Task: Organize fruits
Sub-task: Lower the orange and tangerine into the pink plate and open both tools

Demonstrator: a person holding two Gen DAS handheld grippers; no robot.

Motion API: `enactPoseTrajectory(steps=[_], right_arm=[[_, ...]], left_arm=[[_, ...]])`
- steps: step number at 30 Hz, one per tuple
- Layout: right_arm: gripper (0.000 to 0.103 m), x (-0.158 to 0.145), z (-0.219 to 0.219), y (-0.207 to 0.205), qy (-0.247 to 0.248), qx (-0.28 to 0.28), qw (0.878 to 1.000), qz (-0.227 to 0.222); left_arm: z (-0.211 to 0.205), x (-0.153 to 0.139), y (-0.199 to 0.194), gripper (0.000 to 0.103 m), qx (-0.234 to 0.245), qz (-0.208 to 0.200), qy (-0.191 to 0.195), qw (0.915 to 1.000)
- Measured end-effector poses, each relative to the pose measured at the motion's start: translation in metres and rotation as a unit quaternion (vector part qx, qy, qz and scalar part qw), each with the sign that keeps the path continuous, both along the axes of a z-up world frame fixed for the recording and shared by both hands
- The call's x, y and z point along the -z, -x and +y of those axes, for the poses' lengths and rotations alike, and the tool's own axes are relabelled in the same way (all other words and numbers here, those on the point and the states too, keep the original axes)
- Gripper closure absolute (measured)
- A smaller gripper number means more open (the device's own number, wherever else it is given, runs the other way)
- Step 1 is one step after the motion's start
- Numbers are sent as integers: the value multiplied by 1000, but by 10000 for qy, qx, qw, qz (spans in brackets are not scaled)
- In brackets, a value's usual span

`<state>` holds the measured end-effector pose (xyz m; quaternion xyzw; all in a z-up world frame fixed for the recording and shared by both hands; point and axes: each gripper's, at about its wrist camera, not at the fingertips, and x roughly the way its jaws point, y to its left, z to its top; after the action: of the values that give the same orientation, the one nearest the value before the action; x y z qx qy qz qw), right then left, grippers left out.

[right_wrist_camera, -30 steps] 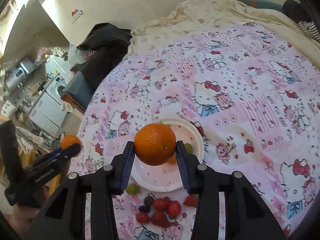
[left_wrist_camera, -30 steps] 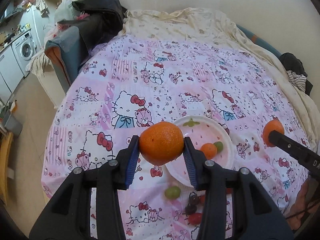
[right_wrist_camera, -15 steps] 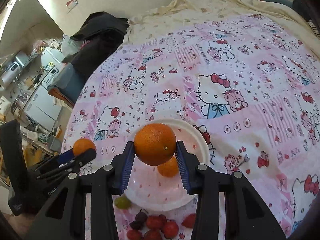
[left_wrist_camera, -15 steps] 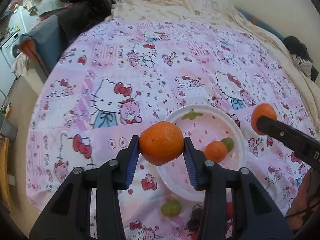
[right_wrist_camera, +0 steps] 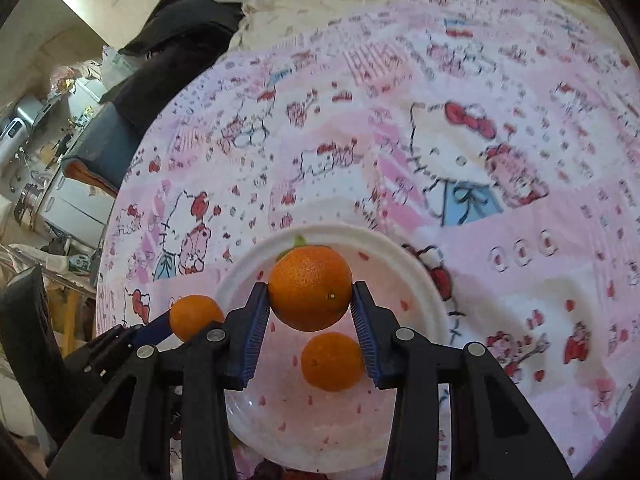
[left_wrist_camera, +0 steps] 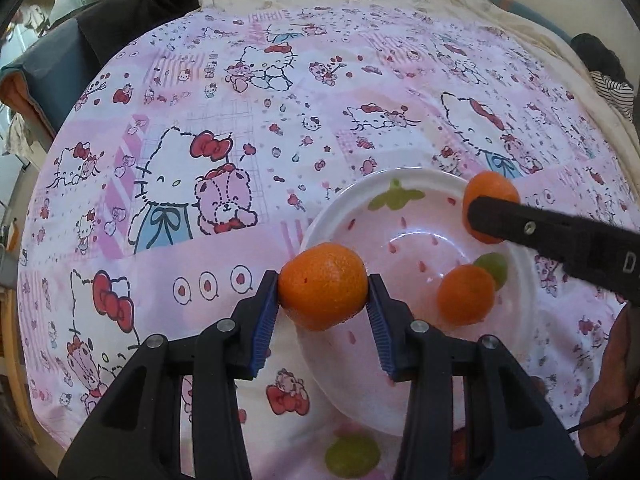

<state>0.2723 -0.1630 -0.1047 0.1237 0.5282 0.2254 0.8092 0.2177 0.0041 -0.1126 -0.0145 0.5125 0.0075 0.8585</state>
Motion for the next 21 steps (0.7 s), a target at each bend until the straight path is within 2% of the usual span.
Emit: enactPoseTrajectory(steps=[6,12,14,16,17,21], right_arm=[[57,16,12,4,200,-253,9994,145],[57,22,7,3,31,-162,9994,316],[57,20,3,2,-81,-117,9994,310],[49,16,1,2,-153,-76,9994,299],[42,14,1,1,-181,-48,9995,273],[33,7,-4,1,-240,44,9994,259]], left_arm=[[-1,3,-1,62,28,-96,-80,9999],[-4,5,-3,62,121,-32,-100,9999],[-6,5,-2,51,171,-10,-45,9998],[-9,2,-1,43,215,-69,-84,9997],[-12,0,0,38,241,-117,-164,9995],[-14,-4,2,30,314,-151,-180,9992]])
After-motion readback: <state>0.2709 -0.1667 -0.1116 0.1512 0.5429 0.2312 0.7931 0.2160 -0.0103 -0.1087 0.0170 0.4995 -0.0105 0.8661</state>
